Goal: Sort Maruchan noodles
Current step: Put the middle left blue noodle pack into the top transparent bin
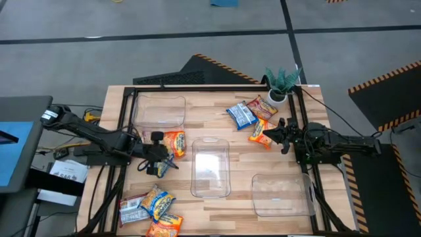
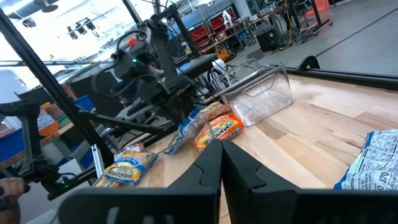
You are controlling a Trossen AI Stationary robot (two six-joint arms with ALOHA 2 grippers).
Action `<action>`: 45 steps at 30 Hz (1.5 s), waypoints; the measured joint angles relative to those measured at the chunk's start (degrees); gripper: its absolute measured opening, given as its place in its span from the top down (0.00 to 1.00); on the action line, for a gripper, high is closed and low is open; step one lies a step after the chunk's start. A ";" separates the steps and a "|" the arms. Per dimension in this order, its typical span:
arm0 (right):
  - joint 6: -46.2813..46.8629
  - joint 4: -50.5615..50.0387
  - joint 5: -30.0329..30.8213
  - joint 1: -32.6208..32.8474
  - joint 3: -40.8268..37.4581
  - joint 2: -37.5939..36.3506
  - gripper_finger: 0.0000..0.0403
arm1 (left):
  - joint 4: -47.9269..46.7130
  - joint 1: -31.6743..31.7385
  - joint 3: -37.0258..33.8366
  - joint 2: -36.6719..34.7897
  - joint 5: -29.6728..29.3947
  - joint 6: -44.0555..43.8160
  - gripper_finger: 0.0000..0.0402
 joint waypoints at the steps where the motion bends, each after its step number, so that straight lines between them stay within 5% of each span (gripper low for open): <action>1: 0.00 -0.02 0.00 0.00 0.00 0.00 0.92 | 0.05 -1.19 0.58 0.00 -1.35 0.03 1.00; 15: 0.02 0.00 0.01 0.00 0.00 0.00 0.92 | -0.11 -13.68 7.14 0.00 -26.90 2.38 1.00; 23: 0.02 0.00 0.01 0.00 0.00 0.00 0.92 | -1.71 -12.74 14.15 -0.26 -40.25 3.97 1.00; 40: 0.00 0.00 0.00 0.00 0.00 0.00 0.92 | -1.27 13.59 16.82 -9.32 -44.76 13.50 1.00; 45: 0.00 0.01 0.00 0.00 0.00 0.01 0.92 | -1.64 17.68 16.82 -12.29 -32.70 11.10 1.00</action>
